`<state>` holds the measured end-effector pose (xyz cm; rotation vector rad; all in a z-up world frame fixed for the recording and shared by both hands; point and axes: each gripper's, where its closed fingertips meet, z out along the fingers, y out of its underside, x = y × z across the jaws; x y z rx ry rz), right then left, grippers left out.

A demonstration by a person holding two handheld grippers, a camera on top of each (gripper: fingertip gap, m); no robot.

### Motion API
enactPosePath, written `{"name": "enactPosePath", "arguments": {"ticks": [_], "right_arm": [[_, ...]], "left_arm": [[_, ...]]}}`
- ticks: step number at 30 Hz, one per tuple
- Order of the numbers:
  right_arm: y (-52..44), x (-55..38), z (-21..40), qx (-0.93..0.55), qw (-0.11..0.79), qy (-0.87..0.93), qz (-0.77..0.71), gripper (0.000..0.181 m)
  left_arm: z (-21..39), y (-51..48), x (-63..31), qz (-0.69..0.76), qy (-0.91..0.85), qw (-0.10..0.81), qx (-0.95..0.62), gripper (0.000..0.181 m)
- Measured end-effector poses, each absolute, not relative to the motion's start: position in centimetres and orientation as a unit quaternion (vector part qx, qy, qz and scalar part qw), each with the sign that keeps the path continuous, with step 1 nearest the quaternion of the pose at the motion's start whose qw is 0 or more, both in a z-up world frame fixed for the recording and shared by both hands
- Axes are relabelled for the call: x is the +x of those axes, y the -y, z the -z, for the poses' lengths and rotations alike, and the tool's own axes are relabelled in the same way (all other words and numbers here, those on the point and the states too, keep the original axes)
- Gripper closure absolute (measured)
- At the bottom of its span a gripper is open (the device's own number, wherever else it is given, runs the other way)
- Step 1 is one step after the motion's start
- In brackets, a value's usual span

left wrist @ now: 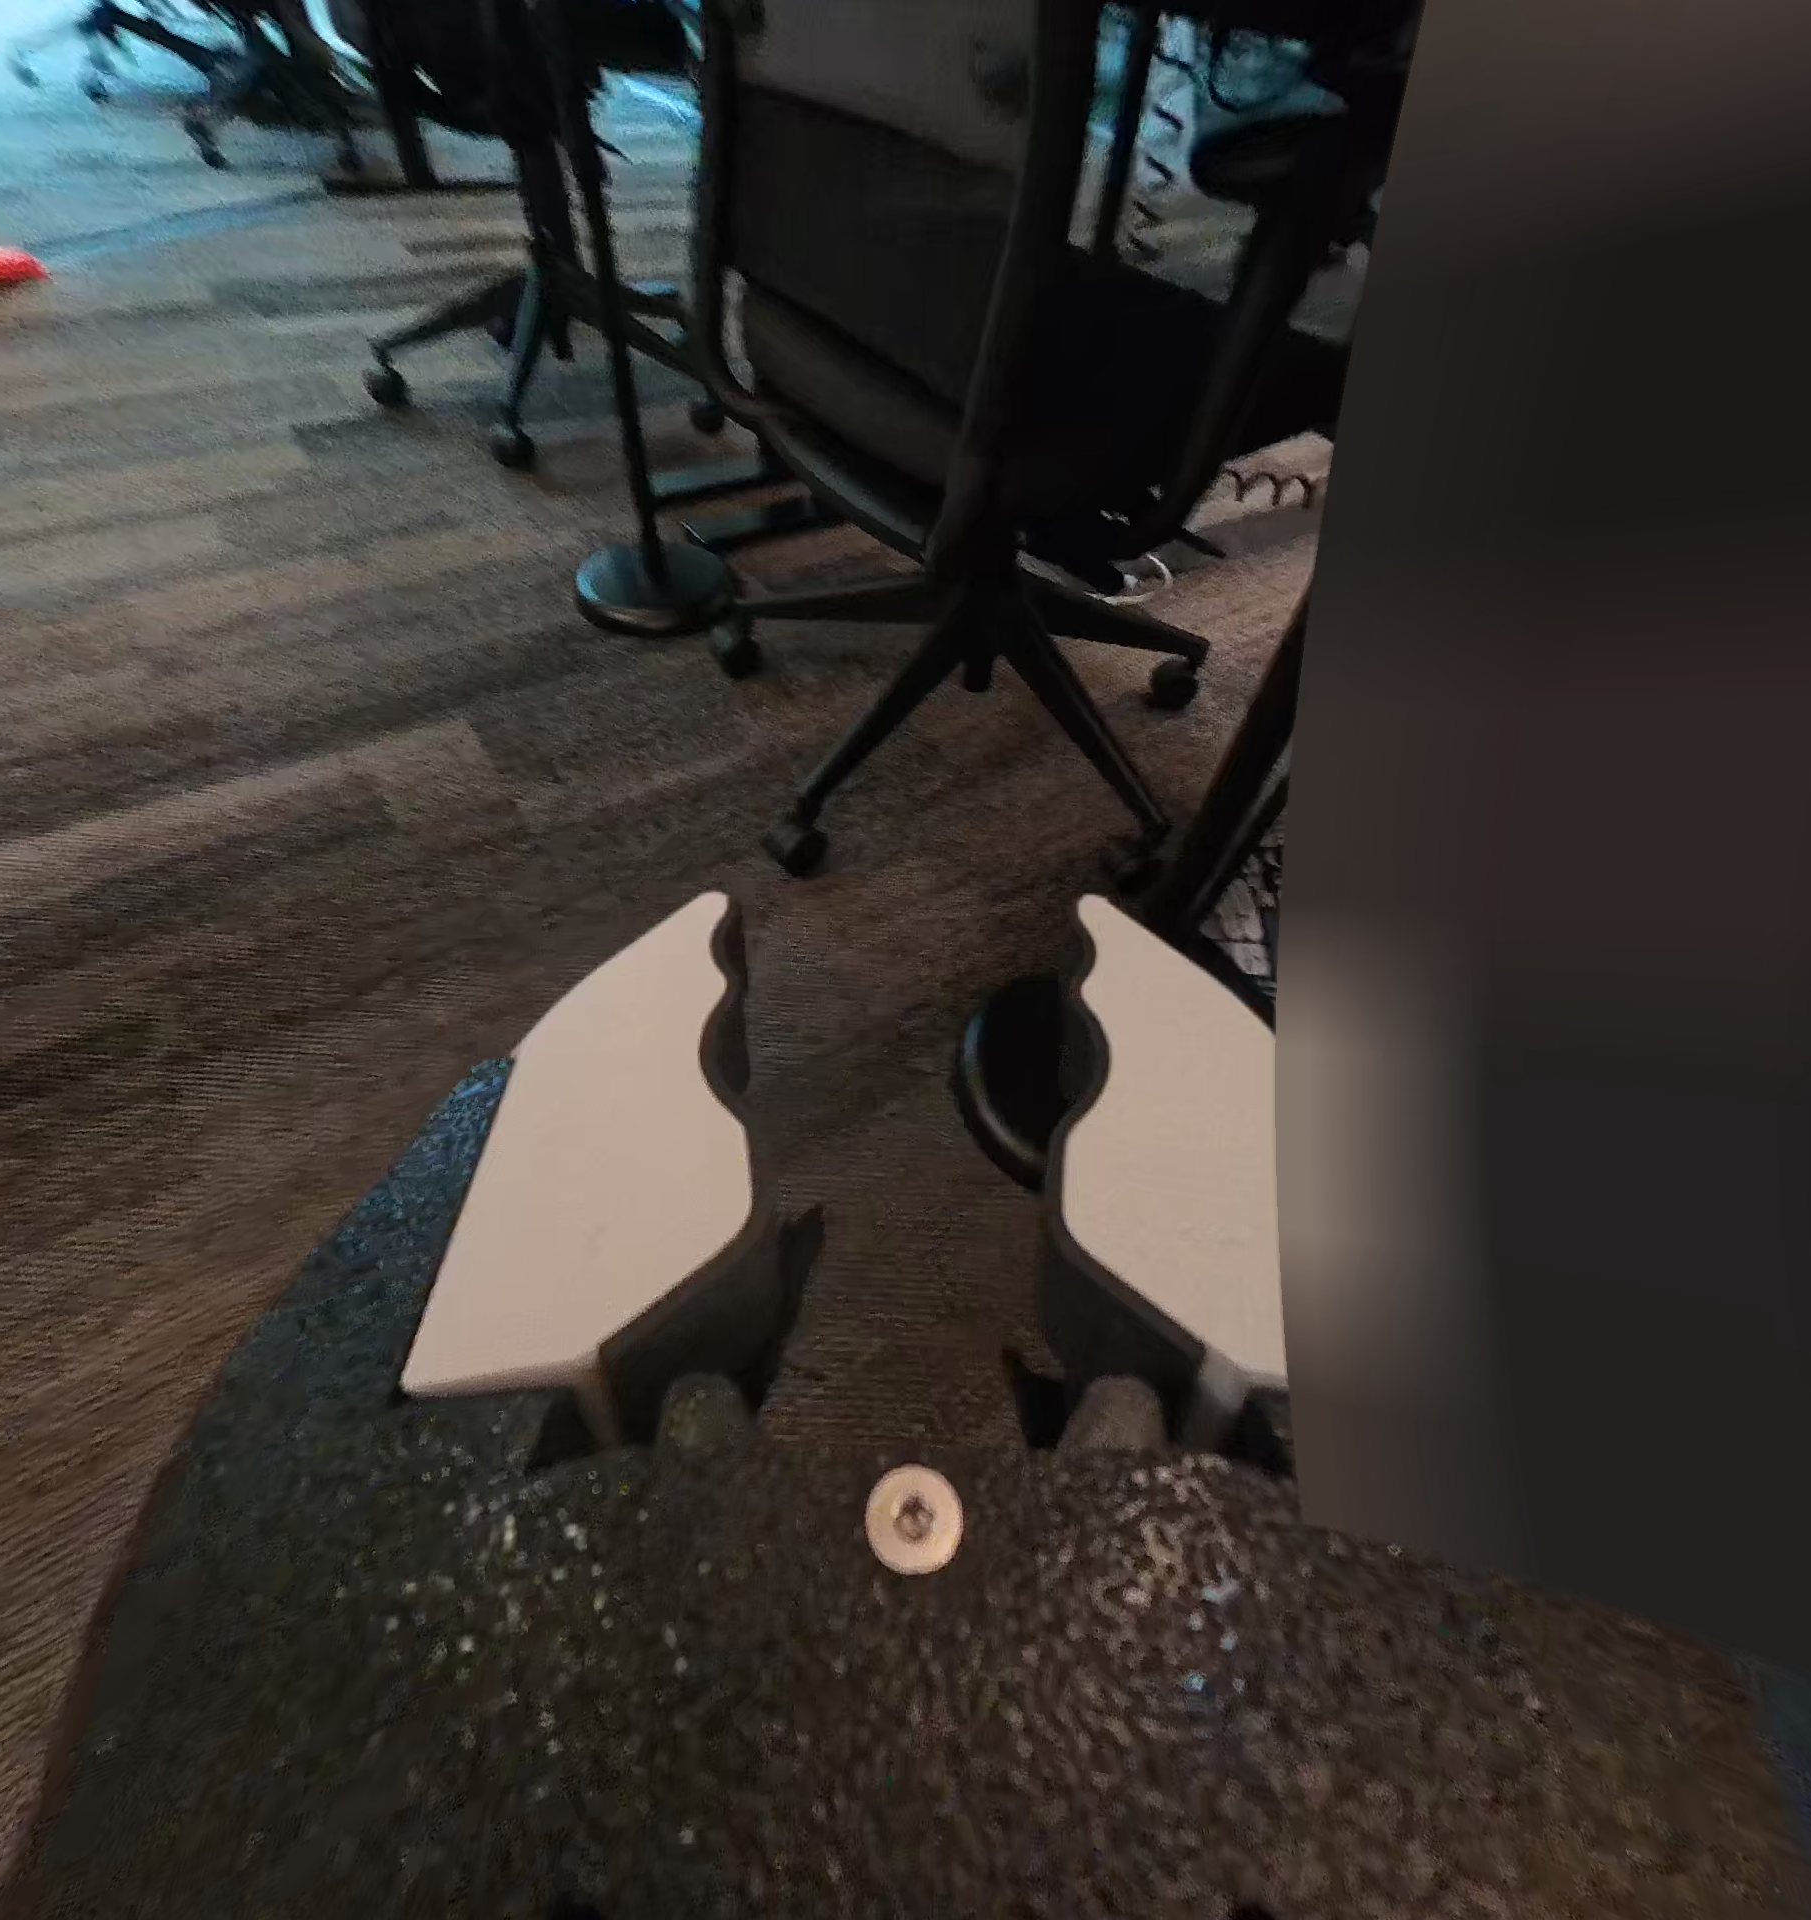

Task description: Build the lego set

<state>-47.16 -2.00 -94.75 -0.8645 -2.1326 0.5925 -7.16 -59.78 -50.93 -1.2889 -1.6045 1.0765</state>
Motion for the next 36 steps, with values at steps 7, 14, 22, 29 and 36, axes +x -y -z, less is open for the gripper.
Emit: {"name": "enactPosePath", "arguments": {"ticks": [7,14,22,29,36], "right_arm": [[5.3,-38.2,85.4,-0.439,0.367,0.81,-0.127,0.166],[11.0,-33.2,74.5,-0.536,0.343,0.763,-0.112,0.167],[18.1,-24.2,64.1,-0.521,0.239,0.81,-0.127,0.166],[26.0,-17.8,56.8,-0.432,0.176,0.864,-0.19,0.166],[32.6,-17.6,46.6,-0.384,0.194,0.815,-0.39,0.165]], "left_arm": [[44.0,60.0,1.6,-0.501,0.685,0.425,-0.313,0.121],[36.6,56.8,8.6,-0.527,0.72,0.378,-0.249,0.12],[32.3,55.8,8.1,-0.483,0.737,0.381,-0.281,0.119],[29.9,55.3,-2.8,-0.356,0.691,0.452,-0.436,0.116],[33.0,44.4,-10.3,-0.178,0.607,0.533,-0.562,0.116]]}}
